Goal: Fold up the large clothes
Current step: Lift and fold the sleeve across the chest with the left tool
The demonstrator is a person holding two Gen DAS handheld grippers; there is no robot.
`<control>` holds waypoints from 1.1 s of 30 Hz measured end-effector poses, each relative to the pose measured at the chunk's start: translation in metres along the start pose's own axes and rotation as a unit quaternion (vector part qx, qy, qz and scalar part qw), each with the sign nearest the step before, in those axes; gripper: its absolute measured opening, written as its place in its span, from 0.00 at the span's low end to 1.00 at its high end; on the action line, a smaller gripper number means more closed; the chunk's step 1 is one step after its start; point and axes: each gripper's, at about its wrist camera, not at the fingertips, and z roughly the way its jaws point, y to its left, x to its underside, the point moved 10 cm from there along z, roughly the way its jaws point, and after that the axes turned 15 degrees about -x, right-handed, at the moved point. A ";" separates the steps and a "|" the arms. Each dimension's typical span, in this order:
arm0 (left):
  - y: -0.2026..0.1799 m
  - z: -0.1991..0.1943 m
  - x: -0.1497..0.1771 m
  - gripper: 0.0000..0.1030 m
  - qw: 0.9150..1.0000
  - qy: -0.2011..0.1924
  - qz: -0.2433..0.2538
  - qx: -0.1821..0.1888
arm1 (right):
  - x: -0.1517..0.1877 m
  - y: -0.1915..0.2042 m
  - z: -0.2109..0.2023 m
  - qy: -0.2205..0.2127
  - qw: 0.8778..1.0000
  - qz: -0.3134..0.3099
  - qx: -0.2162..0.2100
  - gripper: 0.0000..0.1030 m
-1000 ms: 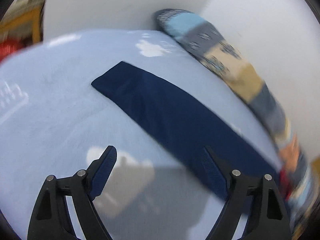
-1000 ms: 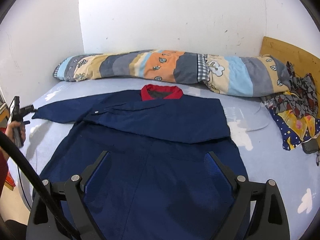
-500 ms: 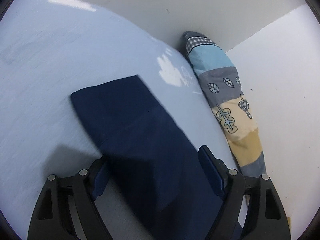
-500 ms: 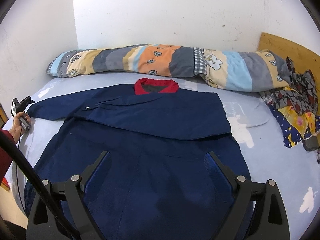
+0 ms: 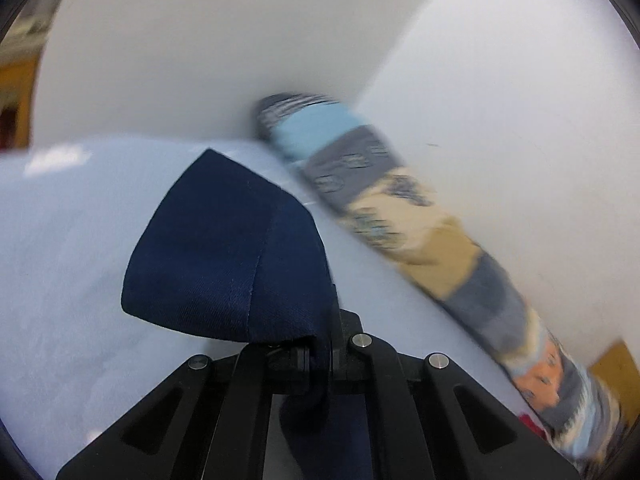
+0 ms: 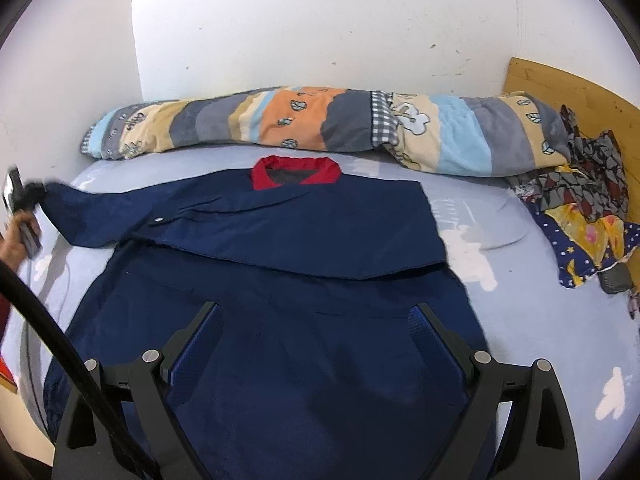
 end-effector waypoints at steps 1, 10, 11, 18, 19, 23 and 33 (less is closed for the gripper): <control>-0.023 -0.015 -0.002 0.04 1.000 -0.004 0.018 0.012 | 0.000 -0.002 -0.002 -0.002 1.000 0.001 0.005 0.93; -0.255 -0.147 0.055 0.04 0.977 -0.002 0.175 0.122 | -0.009 -0.034 -0.031 -0.022 0.999 0.017 0.031 0.93; -0.278 -0.158 0.072 0.04 0.973 0.003 0.192 0.129 | -0.009 -0.037 -0.032 -0.020 0.999 0.018 0.032 0.93; -0.409 -0.205 0.222 0.05 0.935 0.053 0.293 0.192 | -0.017 -0.100 -0.011 -0.005 0.996 0.048 0.075 0.93; -0.420 -0.209 0.247 0.05 0.930 0.063 0.303 0.196 | -0.017 -0.108 -0.004 0.004 0.996 0.051 0.079 0.93; -0.452 -0.207 0.325 0.05 0.915 0.086 0.343 0.196 | -0.020 -0.147 0.034 0.028 0.992 0.075 0.097 0.93; -0.471 -0.188 0.470 0.05 0.890 0.149 0.395 0.174 | -0.012 -0.199 0.076 0.057 0.983 0.134 0.113 0.93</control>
